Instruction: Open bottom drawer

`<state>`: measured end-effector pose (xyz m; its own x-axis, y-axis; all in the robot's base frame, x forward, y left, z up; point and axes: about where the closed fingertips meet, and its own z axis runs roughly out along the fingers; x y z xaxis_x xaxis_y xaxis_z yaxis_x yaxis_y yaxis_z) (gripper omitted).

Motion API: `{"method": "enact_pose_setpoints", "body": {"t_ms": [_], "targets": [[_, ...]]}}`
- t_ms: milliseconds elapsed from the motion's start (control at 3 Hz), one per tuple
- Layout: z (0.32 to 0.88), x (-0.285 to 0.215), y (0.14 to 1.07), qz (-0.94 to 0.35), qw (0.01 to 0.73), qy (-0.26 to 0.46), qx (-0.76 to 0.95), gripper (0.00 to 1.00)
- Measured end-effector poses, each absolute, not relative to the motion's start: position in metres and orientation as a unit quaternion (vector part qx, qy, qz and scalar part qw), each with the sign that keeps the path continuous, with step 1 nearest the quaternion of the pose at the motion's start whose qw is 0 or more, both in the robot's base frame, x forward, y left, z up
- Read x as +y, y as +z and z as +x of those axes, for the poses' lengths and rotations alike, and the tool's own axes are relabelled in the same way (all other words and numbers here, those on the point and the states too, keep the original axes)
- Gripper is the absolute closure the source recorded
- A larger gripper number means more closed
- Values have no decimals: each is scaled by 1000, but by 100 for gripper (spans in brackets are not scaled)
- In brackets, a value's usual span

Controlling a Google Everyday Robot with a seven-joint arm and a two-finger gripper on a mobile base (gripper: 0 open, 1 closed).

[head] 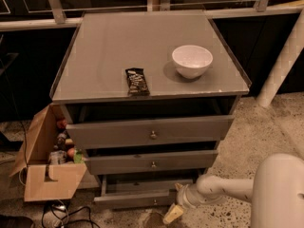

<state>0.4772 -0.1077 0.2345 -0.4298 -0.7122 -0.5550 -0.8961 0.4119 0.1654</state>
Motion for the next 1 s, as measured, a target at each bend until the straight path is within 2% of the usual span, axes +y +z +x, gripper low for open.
{"method": "enact_pose_setpoints", "body": {"t_ms": [1000], "targets": [[493, -113, 196, -487, 183, 224, 824, 0]]}}
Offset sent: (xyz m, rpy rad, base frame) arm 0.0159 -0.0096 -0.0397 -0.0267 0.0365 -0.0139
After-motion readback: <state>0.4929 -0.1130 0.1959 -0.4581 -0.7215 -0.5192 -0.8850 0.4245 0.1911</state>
